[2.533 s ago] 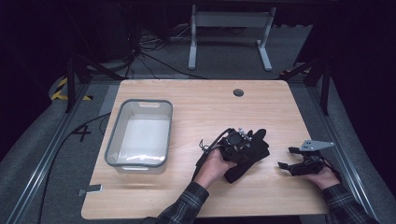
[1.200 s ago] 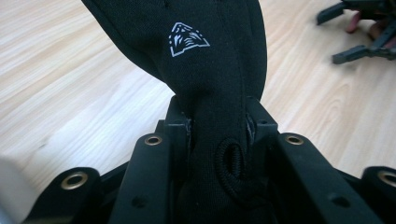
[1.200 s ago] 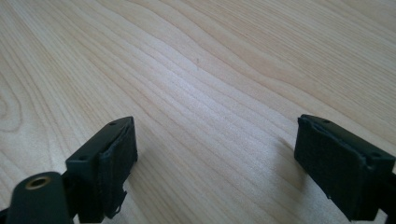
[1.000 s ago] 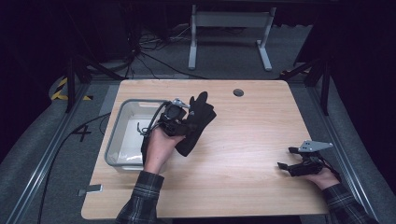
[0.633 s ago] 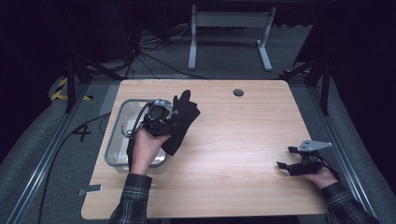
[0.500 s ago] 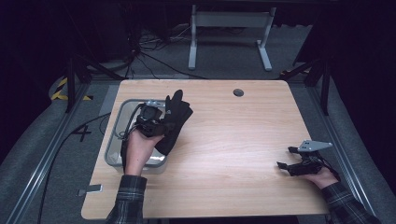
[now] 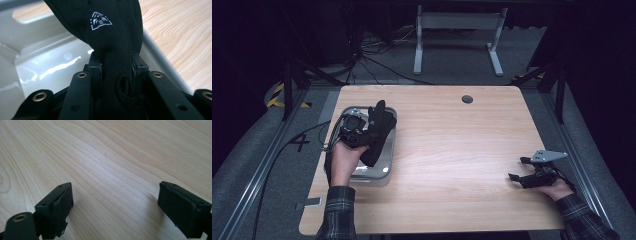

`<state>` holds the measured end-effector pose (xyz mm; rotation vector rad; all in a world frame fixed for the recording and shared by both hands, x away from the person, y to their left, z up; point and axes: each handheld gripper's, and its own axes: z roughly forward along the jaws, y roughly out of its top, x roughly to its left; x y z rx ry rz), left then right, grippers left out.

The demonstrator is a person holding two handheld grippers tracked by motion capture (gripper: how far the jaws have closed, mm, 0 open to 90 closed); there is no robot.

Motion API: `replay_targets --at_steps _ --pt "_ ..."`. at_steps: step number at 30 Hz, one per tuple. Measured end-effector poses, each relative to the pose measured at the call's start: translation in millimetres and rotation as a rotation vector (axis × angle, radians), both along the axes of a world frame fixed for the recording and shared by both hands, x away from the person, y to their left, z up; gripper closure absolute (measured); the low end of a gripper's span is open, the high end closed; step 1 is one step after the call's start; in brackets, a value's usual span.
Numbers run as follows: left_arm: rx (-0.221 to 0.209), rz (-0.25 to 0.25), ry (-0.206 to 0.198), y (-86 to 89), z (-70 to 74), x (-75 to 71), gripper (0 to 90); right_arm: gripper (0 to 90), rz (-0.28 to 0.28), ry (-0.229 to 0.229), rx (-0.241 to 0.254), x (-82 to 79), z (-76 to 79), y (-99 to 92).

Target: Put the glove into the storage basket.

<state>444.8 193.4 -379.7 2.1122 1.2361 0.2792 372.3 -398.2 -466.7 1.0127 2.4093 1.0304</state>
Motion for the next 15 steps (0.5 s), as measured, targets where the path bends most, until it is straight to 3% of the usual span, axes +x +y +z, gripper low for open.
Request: replay_targets --at_steps 4,6,15 --pt "0.008 0.001 0.023 6.3 -9.6 4.0 68.8 13.7 0.000 0.000 0.001 0.0 0.0 0.0" --pt "0.037 -0.003 0.047 8.8 -14.8 5.8 68.8 13.7 0.000 0.000 0.000 0.0 0.0 0.0" --pt "0.083 -0.012 0.141 8.8 -37.0 10.8 68.4 13.7 -0.001 -0.001 -0.001 -0.1 0.0 0.0"
